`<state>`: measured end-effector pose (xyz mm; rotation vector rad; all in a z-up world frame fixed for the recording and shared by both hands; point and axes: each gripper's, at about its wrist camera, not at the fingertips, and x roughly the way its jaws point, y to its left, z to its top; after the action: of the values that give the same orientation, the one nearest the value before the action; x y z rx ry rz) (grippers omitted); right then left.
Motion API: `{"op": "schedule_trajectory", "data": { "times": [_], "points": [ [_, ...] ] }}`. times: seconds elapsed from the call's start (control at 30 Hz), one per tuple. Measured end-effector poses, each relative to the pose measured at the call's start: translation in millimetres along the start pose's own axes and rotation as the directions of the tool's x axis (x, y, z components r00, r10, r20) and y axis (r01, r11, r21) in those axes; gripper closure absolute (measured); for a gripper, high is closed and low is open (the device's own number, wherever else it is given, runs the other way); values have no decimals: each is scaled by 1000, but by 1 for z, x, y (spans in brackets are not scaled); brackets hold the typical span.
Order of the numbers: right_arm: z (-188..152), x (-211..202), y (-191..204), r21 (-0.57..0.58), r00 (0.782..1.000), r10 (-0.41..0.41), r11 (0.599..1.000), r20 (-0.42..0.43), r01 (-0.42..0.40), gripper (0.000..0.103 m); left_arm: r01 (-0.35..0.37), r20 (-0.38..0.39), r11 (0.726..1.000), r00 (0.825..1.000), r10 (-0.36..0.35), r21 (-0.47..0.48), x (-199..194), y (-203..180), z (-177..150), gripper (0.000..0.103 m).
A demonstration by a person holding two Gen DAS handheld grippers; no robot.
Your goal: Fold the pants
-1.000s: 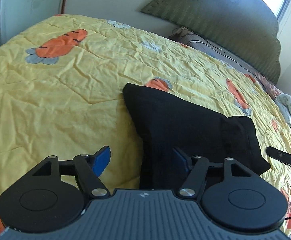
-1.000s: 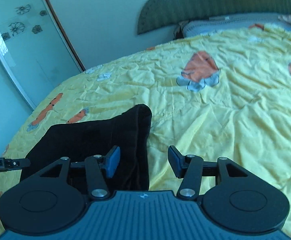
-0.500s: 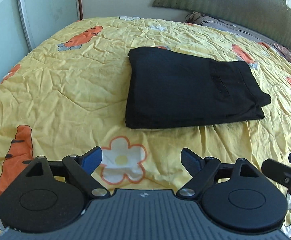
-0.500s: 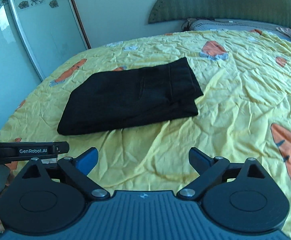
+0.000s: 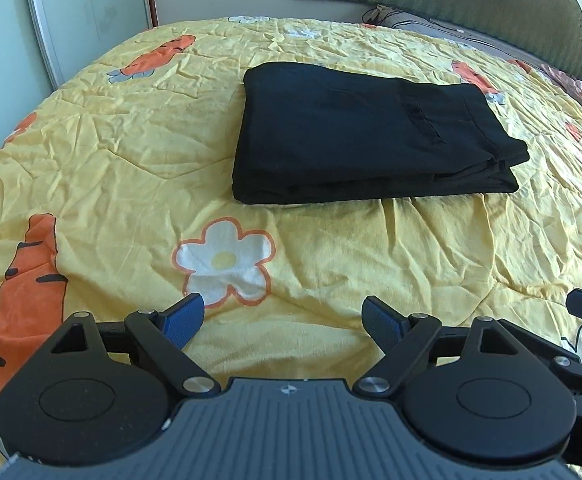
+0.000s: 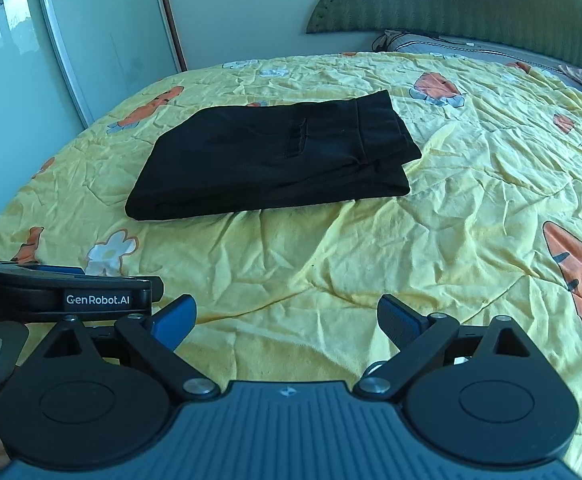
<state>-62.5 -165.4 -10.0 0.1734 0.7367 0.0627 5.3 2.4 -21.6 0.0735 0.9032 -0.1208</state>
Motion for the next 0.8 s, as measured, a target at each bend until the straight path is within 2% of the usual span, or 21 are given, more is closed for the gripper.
{"op": "schedule_trajectory", "data": {
  "times": [0.8],
  "points": [
    [-4, -2, -4, 2, 1000, -14, 1000, -5, 14, 5, -17, -13, 1000, 1000, 17, 21, 0, -2, -5, 14]
  ]
}}
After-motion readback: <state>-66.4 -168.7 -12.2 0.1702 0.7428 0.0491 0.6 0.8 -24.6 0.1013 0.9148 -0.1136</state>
